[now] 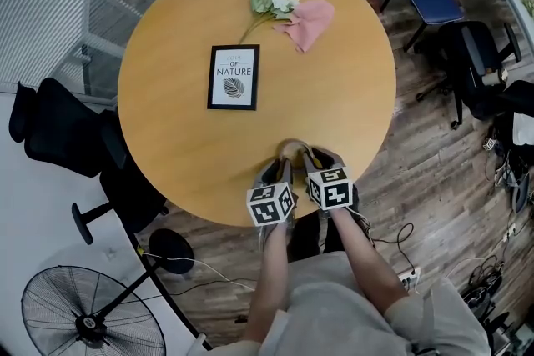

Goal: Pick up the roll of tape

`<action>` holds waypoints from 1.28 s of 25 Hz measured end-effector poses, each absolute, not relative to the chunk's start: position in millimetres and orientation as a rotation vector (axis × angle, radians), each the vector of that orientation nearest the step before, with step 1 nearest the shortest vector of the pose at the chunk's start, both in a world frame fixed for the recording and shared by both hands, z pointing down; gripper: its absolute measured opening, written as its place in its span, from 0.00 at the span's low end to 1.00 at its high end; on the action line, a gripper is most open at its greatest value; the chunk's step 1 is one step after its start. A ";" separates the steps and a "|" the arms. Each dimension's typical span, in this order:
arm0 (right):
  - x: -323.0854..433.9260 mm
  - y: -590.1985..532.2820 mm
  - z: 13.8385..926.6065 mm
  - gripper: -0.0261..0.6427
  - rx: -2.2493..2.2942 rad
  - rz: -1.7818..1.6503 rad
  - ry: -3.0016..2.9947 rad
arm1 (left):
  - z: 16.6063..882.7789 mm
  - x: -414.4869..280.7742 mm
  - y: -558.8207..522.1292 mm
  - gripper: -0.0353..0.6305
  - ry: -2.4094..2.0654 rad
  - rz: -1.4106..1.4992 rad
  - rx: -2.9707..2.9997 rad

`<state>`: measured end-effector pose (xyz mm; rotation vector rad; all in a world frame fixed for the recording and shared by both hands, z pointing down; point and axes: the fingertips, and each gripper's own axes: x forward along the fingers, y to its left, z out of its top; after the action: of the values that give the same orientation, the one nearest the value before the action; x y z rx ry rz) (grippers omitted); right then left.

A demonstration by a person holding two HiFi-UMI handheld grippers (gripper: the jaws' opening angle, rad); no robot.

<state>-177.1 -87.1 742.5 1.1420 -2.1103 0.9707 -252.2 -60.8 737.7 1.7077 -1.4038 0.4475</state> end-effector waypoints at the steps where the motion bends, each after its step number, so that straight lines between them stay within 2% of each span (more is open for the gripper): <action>1: -177.0 -87.2 742.6 0.15 1.151 0.967 -2.103 | 737.9 -252.4 -61.0 0.19 -1.405 0.444 1.703; 32: -191.6 -103.6 669.9 0.12 1.332 0.801 -2.213 | 671.6 -273.4 -80.3 0.15 -1.561 0.373 1.767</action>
<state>-191.6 -103.6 669.9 1.3320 -2.2125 0.8013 -273.4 -80.3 671.6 1.7668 -1.5606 0.3731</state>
